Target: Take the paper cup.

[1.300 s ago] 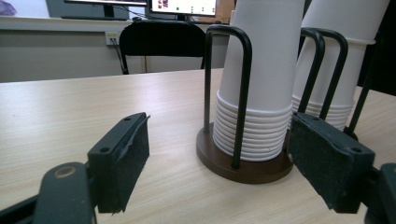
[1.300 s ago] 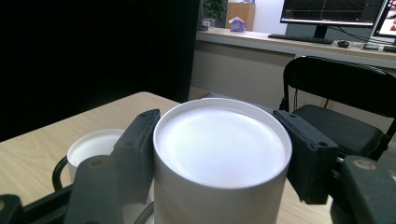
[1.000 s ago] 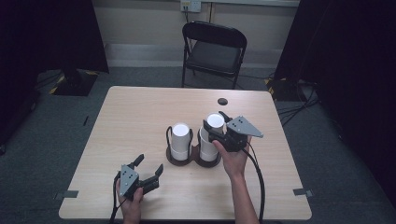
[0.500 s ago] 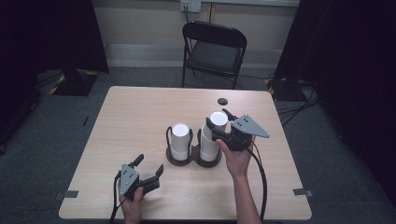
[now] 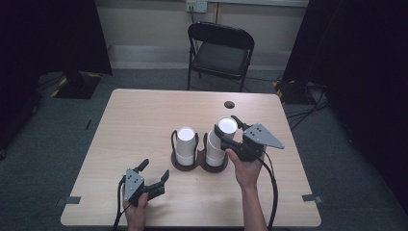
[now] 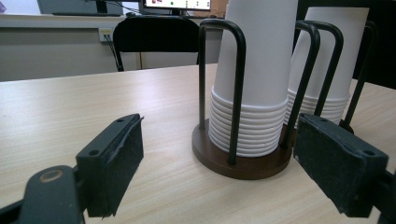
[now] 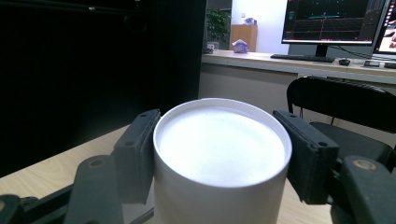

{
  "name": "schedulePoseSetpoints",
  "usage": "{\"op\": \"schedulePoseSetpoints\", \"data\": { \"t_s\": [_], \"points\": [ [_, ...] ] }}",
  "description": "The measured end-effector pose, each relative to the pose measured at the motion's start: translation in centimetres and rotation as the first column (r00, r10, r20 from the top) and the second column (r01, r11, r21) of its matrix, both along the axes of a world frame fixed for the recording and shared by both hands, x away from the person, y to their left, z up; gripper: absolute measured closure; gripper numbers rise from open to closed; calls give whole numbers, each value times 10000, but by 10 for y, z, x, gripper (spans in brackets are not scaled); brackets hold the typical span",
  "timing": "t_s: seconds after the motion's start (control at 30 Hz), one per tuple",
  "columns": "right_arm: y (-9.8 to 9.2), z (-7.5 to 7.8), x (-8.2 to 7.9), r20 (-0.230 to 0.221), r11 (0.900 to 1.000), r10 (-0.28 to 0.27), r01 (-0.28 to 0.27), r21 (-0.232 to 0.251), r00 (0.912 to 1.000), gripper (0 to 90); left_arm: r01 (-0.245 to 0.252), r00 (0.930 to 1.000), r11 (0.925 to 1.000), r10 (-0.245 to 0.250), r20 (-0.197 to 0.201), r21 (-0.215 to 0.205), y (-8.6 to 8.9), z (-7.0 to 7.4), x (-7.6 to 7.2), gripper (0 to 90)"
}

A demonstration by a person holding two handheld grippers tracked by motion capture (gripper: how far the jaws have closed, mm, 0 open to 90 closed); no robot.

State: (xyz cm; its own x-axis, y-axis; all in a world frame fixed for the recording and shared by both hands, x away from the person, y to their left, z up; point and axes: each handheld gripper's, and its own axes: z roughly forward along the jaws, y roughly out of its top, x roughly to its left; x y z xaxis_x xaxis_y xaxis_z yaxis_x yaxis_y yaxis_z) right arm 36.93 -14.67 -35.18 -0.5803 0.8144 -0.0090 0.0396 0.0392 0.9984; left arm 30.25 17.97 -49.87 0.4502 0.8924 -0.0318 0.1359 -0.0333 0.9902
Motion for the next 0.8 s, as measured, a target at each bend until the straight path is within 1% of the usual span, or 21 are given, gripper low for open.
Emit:
{"op": "schedulePoseSetpoints", "data": {
  "t_s": [0.07, 0.13, 0.2, 0.27, 0.4, 0.47, 0.53, 0.57, 0.63, 0.7, 0.8],
  "points": [
    [-2, 0, -2, -42, 9999, 88, -87, 78, 10000, 350, -21, 10000, 10000, 21, 16, -74, 1, 0, 0, 159],
    [-3, 1, -5, -122, 9998, 149, -148, 125, 9998, 350, -105, 9999, 9998, 104, -59, -187, 2, 0, -2, 159],
    [-6, 1, -7, -168, 9997, 166, -163, 170, 9997, 350, -165, 9999, 9992, 163, -58, -377, 4, 0, -2, 159],
    [-9, 1, -11, -167, 9997, 169, -166, 188, 9997, 351, -215, 9997, 9990, 211, -105, -387, 5, 0, -1, 159],
    [-13, 0, -16, -138, 9994, 159, -155, 302, 9998, 351, -75, 9997, 9992, 65, -247, -403, 5, 0, -1, 159],
    [-15, -1, -19, -202, 9991, 182, -174, 376, 9996, 351, -52, 9994, 9990, 37, -341, -436, 6, 0, 0, 159],
    [-16, -3, -21, -357, 9987, 242, -226, 451, 9991, 351, -59, 9992, 9992, 43, -395, -401, 6, 0, 1, 162],
    [-16, -4, -22, -387, 9980, 331, -309, 550, 9987, 351, -20, 9991, 9990, 1, -422, -439, 6, 1, 1, 163],
    [-17, -5, -26, -408, 9975, 341, -315, 632, 9986, 352, 142, 9987, 9980, -172, -477, -618, 7, 1, 1, 164],
    [-18, -7, -29, -493, 9955, 466, -423, 852, 9977, 351, 331, 9980, 9972, -366, -520, -667, 8, 1, 1, 164],
    [-19, -11, -32, -617, 9929, 550, -480, 1090, 9966, 351, 667, 9959, 9931, -723, -551, -966, 9, 2, 0, 164]
  ]
}}
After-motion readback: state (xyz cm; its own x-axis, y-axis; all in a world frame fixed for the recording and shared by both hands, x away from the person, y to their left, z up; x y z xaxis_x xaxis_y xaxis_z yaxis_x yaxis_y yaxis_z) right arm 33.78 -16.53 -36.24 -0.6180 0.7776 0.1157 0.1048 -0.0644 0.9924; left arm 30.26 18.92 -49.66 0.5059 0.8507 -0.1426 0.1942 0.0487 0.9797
